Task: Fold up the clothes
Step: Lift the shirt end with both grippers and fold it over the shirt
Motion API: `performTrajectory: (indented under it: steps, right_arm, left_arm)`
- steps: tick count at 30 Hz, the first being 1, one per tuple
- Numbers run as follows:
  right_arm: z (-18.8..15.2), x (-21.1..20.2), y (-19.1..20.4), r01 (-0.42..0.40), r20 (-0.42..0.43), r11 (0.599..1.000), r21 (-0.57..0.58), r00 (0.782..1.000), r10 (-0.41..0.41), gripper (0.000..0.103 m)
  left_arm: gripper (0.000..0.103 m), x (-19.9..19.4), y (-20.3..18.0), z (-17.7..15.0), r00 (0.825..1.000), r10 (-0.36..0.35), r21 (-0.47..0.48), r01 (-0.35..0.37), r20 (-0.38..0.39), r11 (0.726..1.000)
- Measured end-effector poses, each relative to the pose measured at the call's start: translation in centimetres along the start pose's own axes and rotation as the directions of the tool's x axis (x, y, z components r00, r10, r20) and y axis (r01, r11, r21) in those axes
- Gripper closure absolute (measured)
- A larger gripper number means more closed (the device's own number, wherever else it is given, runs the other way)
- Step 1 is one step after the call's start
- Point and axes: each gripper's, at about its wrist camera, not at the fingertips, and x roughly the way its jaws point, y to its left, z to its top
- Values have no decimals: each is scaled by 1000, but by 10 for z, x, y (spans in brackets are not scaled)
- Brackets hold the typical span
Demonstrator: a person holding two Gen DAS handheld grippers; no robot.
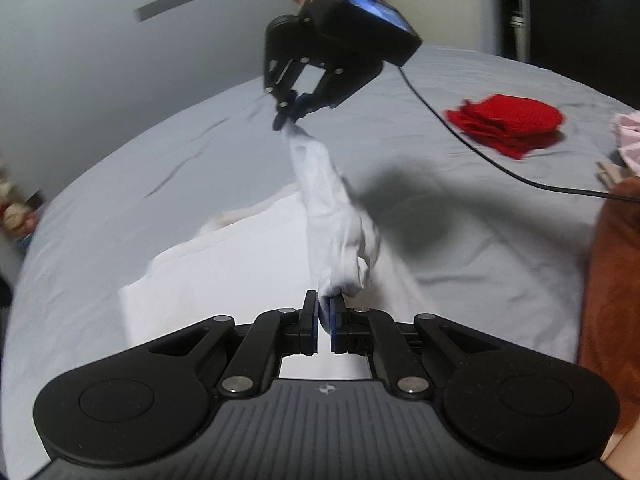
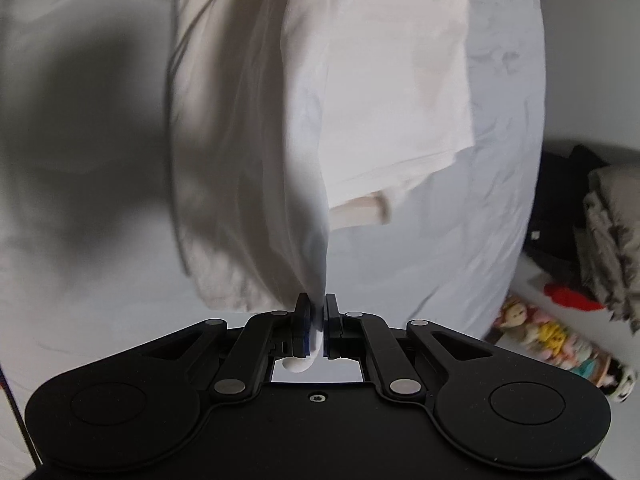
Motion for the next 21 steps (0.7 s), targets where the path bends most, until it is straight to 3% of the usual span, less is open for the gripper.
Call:
performTrajectory:
  steps: [5,11,21]
  right_arm:
    - [13,10,-45,54,15,998,-43,998,-53,100]
    - [36,41,-98,69,58,991,-116,996,-62,100]
    - [87,90,-164,77,137,979,-191,989,-51,100]
  left_arm:
    - [100,-16,36,-20,996,84,-73,-84,-11,994]
    - [100,-26,68,-43,987,154,-171,-160,-48,972]
    - [99,-23,107,-78,978,149,-292,-187,-147,938]
